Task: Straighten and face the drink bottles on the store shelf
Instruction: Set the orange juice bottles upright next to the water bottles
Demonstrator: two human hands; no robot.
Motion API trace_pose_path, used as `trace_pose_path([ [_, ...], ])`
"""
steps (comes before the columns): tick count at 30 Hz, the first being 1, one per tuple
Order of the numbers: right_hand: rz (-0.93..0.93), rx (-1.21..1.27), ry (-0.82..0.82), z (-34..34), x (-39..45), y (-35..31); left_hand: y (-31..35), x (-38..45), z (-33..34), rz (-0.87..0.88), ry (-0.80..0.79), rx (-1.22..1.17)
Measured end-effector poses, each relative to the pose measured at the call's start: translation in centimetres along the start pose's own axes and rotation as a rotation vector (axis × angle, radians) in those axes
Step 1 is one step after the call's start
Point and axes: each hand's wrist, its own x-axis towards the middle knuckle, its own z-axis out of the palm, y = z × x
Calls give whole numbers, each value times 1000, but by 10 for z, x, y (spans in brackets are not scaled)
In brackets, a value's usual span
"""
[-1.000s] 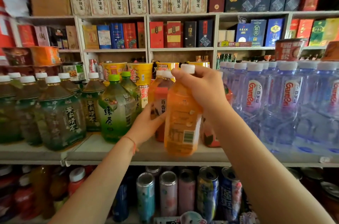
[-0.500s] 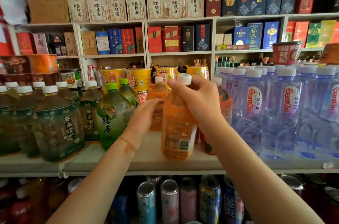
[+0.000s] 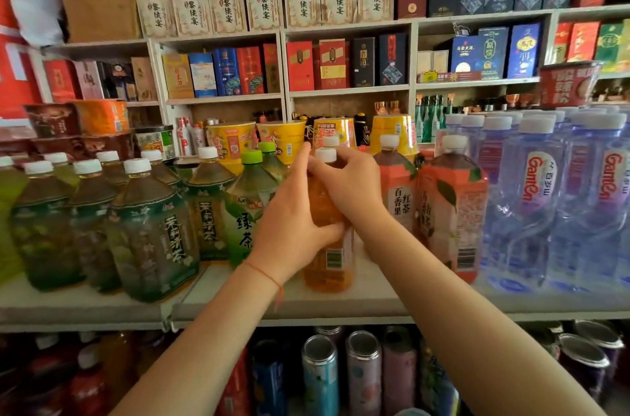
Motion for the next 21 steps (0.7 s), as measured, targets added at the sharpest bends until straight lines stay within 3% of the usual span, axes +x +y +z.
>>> trace_pose_path([
  [2, -31, -100, -10, -2, 4, -2, -4, 5, 4, 84, 6, 115],
  [5, -170, -247, 164, -17, 14, -3, -10, 11, 5, 169, -27, 253],
  [7, -272, -604, 273, -32, 24, 0, -15, 12, 7, 188, -51, 348],
  [8, -245, -833, 236, -41, 26, 1, -16, 12, 9, 190, -68, 411],
  [10, -71, -1217, 0, -56, 28, 5, -17, 11, 16, 182, -105, 489],
  [12, 56, -1402, -262, -60, 24, 8, -17, 11, 23, 168, -107, 496],
  [15, 33, -1459, -404, -55, 23, 13, -17, 14, 32, 158, -70, 487],
  [21, 76, -1412, -420, -54, 38, 17, -13, 15, 37, 129, -62, 476],
])
